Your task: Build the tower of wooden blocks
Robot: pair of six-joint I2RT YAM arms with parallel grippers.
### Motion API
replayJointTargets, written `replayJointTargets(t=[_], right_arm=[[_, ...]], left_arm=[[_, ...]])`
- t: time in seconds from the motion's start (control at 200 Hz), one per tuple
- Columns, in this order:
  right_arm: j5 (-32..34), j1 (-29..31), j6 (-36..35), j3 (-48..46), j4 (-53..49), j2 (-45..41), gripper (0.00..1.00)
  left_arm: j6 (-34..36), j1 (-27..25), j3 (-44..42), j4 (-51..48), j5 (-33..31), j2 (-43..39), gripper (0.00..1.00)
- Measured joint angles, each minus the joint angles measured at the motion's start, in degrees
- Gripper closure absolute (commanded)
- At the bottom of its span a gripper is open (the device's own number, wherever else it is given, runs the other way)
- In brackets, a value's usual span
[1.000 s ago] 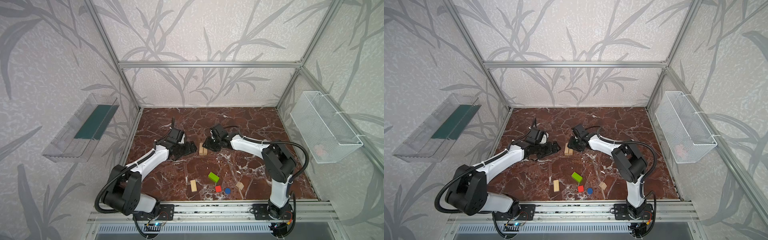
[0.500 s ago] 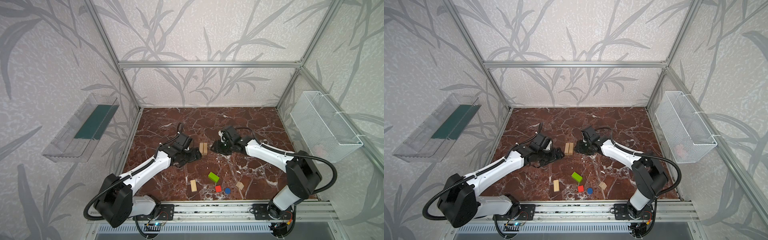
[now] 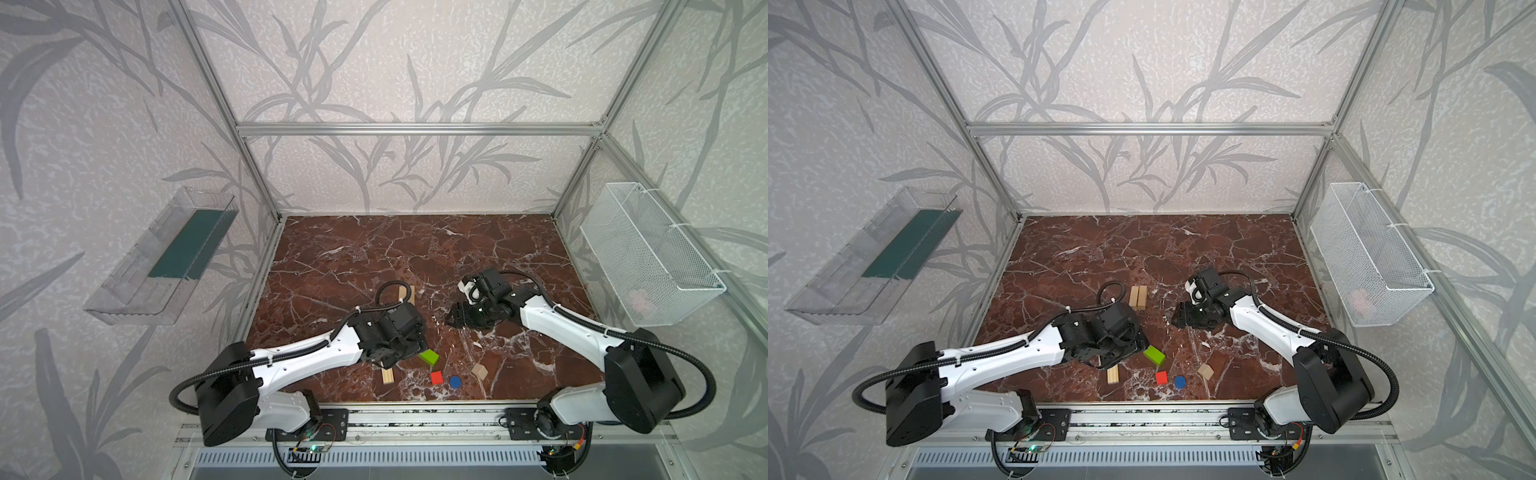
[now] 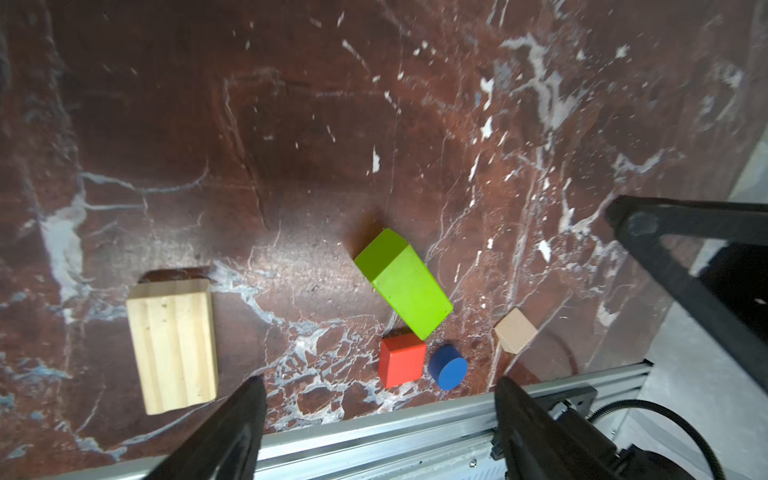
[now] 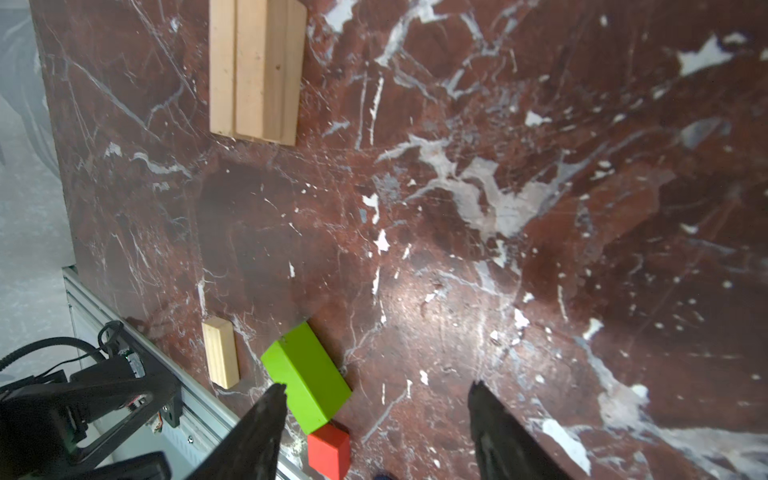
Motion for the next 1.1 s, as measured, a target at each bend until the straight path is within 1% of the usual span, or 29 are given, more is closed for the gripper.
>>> replayJointTargets(t=[0.07, 0.135, 0.345, 0.51, 0.685, 0.895, 1.1], right_arm=[[-0.9, -1.25, -1.38, -0.74, -0.28, 0.0, 0.29], [-1.57, -2.14, -2.23, -1.2, -0.33, -0.04, 0.28], [-4.04, -5.53, -3.67, -2.58, -0.2, -1.27, 0.27], [-5.35, -8.2, -4.17, -2.75, 0.68, -1.64, 0.27], [-7.13, -10.38, -4.37, -3.43, 1.68, -1.62, 0.27], [-8.9, -12.11, -4.33, -4.37, 2.95, -1.49, 0.27], [-9.7, -12.85, -4.31, -4.85, 3.67, -1.49, 0.27]], left_arm=[[-1.95, -1.86, 1.18, -0.22, -0.98, 3.58, 0.19], [-3.13, -3.1, 3.41, -0.7, -1.44, 7.32, 0.22], [-3.61, -4.24, 11.23, -0.76, -2.29, 15.67, 0.28], [-3.98, -4.31, 13.07, -1.09, -2.49, 18.88, 0.32], [-4.2, -4.44, 15.02, -3.76, -3.1, 21.73, 0.37], [-3.41, -4.44, 20.72, -6.12, -3.69, 26.82, 0.42], [-2.05, -4.44, 24.22, -9.79, -4.61, 30.51, 0.52]])
